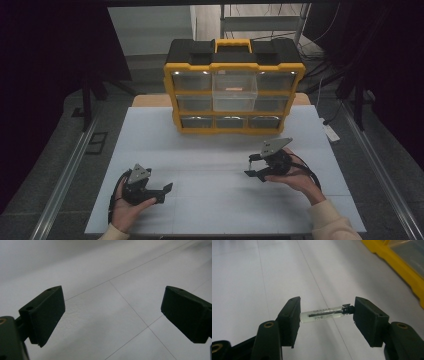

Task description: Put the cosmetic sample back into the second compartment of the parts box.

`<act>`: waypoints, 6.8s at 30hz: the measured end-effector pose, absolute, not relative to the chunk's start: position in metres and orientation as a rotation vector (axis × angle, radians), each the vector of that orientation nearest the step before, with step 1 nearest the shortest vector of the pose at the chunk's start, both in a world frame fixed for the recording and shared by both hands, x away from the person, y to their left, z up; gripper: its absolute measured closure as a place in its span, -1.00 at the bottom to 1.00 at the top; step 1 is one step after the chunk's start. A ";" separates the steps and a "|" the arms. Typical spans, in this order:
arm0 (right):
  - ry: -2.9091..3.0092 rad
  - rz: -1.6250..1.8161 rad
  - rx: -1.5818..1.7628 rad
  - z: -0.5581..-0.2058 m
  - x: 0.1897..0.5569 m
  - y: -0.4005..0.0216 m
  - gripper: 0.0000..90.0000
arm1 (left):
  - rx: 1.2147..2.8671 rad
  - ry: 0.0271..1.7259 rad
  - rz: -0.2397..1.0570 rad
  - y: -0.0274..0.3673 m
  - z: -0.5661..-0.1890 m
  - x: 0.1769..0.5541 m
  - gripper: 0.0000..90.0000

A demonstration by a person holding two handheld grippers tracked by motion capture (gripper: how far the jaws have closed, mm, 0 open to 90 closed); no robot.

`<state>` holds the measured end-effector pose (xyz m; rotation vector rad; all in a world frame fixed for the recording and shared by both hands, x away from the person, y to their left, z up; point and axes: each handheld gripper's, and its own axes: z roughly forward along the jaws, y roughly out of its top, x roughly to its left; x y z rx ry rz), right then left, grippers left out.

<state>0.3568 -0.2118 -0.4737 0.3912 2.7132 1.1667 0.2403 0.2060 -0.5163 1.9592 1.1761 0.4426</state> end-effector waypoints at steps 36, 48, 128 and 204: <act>2.397 1.426 0.625 -0.446 0.346 -0.224 -0.11 | 1.959 1.179 0.443 0.206 -0.516 0.241 -0.87; 2.313 1.466 0.678 -0.434 0.341 -0.222 -0.11 | 1.956 1.179 0.441 0.206 -0.516 0.240 -0.87; 1.968 1.605 0.733 -0.320 0.334 -0.214 -0.11 | 1.942 1.183 0.434 0.206 -0.515 0.242 -0.87; 2.064 1.407 0.764 -0.278 0.417 -0.138 -0.48 | 1.925 1.180 0.432 0.207 -0.513 0.243 -0.87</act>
